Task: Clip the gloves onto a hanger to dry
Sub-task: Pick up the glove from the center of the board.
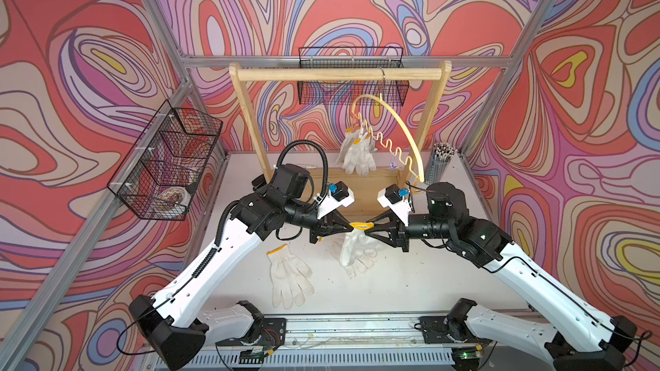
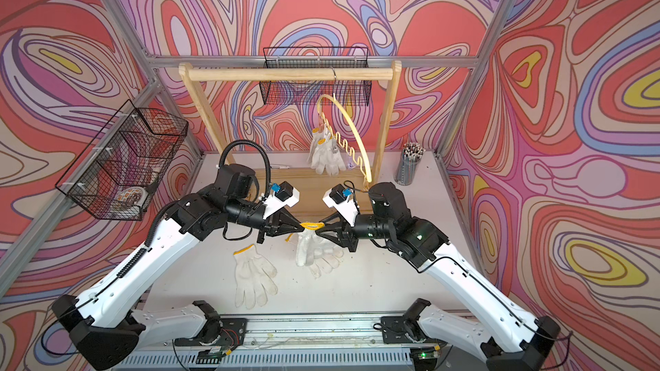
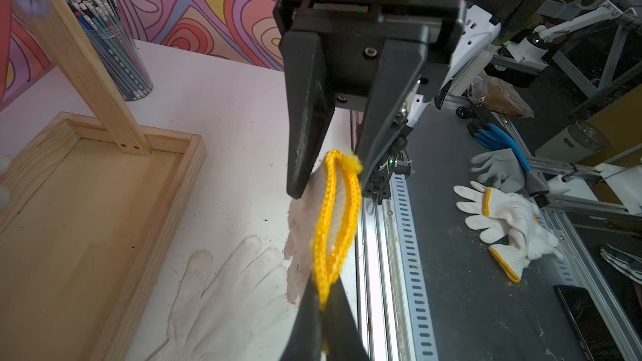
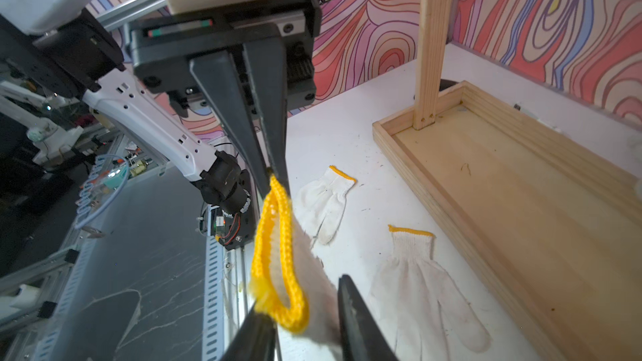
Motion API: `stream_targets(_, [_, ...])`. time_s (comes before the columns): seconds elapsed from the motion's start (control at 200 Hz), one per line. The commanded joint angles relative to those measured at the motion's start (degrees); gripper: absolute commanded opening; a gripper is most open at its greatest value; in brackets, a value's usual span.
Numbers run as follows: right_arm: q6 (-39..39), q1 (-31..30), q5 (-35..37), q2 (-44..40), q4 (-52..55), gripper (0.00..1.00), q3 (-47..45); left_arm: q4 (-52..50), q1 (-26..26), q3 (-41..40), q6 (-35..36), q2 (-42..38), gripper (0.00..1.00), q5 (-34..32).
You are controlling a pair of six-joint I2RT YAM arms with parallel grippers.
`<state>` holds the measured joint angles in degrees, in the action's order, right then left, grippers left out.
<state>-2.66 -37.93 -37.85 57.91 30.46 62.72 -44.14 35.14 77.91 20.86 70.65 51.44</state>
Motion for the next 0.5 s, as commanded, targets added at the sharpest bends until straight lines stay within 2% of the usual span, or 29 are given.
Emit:
stream_targets(0.0, [-0.8,0.1,-1.5,-0.9,0.2,0.19,1.2,-2.1,-0.6,1.5,1.4,0.1,0.0,2.0])
stream_targets(0.145, [0.1,0.1,-1.4,-2.0,-1.5,0.0,1.0,-2.5,-0.6,1.4,1.8,0.3,0.0,2.3])
stream_targets(0.28, [2.0,0.2,-1.1,-2.6,-2.5,0.0,1.0,-1.2,-0.6,0.0,1.9,-0.3,0.0,1.7])
stream_targets(0.356, [3.2,0.1,-0.4,-2.5,-2.5,0.0,1.3,2.5,-0.6,-2.8,0.6,-2.0,0.2,0.3])
stream_targets(0.411, [4.4,0.1,-0.2,-2.5,-3.2,0.0,1.5,7.5,-0.5,-5.9,-1.1,-3.8,0.46,-0.9])
stream_targets(0.496, [6.5,0.1,-1.3,-2.2,-5.0,0.0,1.9,19.5,-0.6,-12.9,-5.7,-7.2,0.57,-0.8])
